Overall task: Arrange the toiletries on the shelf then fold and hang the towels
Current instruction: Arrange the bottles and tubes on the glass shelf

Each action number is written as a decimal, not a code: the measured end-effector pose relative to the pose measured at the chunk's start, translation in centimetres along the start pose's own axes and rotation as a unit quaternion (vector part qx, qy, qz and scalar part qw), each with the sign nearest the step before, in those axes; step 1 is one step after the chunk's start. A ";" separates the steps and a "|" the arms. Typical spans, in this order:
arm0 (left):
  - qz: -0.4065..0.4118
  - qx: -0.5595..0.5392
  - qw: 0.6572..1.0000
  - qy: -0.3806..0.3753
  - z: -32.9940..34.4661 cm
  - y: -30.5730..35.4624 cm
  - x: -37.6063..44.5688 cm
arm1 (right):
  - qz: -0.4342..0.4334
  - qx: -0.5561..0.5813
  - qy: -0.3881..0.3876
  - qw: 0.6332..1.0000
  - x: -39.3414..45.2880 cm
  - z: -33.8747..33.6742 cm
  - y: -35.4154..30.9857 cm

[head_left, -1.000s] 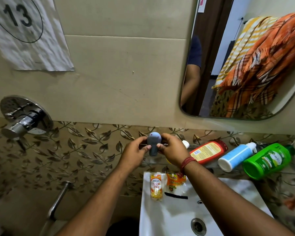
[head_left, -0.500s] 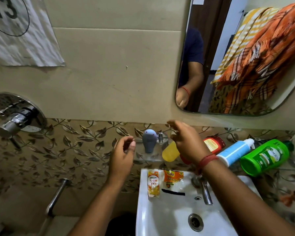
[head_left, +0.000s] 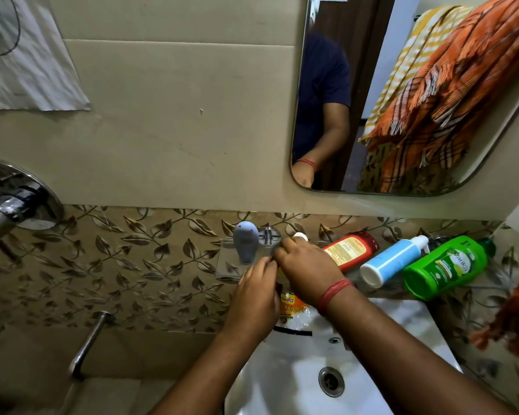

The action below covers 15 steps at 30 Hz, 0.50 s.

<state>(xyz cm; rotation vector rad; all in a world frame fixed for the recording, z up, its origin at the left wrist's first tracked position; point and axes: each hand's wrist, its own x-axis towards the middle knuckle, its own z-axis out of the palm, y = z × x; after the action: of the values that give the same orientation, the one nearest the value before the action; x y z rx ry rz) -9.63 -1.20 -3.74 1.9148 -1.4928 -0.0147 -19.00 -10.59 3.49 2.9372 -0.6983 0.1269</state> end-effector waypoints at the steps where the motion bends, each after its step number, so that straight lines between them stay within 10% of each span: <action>1: -0.014 -0.029 0.999 0.007 0.0 0.3 0.0 | -0.005 0.002 0.007 1.000 0.1 0.1 0.1; 8: -0.140 -0.331 0.930 0.073 -1.4 1.9 0.2 | 0.035 0.084 0.105 0.990 -0.4 -0.2 2.1; 15: -0.169 -0.312 0.935 -0.025 -1.4 2.9 2.0 | 0.157 0.311 0.122 0.929 0.2 -1.9 5.4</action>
<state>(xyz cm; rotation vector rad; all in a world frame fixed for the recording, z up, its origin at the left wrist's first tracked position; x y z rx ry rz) -10.85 -2.44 -0.38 1.6119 -0.9990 -0.6242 -21.35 -15.23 5.92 3.2428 -1.2798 0.8798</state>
